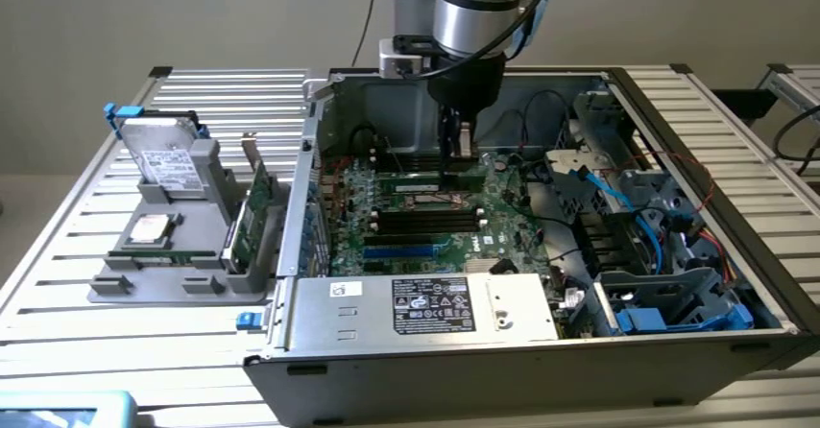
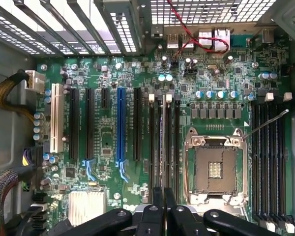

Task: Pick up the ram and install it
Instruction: 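Insert the ram into the slot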

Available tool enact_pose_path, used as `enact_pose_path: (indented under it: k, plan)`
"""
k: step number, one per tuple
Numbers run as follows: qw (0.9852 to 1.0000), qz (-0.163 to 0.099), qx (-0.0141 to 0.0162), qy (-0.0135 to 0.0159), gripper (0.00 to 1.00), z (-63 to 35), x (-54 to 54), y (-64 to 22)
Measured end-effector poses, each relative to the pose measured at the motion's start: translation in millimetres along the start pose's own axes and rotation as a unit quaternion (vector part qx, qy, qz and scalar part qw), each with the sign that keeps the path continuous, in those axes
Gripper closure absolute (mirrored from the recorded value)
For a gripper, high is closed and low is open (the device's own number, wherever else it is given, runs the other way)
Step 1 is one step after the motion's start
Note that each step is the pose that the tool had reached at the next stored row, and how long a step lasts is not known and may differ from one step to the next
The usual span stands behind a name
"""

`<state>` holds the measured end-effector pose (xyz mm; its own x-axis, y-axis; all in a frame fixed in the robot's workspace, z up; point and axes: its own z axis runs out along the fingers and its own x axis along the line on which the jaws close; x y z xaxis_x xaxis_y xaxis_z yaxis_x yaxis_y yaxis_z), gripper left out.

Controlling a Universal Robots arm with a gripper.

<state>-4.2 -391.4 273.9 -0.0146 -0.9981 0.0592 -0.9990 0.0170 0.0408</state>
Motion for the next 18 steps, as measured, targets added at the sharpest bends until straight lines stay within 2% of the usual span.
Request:
enact_pose_path:
  k: [10,18]
  plan:
    - [1.0000,0.000,0.0000,0.0004,0.87,14.1,2.8,-0.5]
    - [1.0000,0.000,0.0000,0.0041,0.87,26.2,2.5,-0.9]
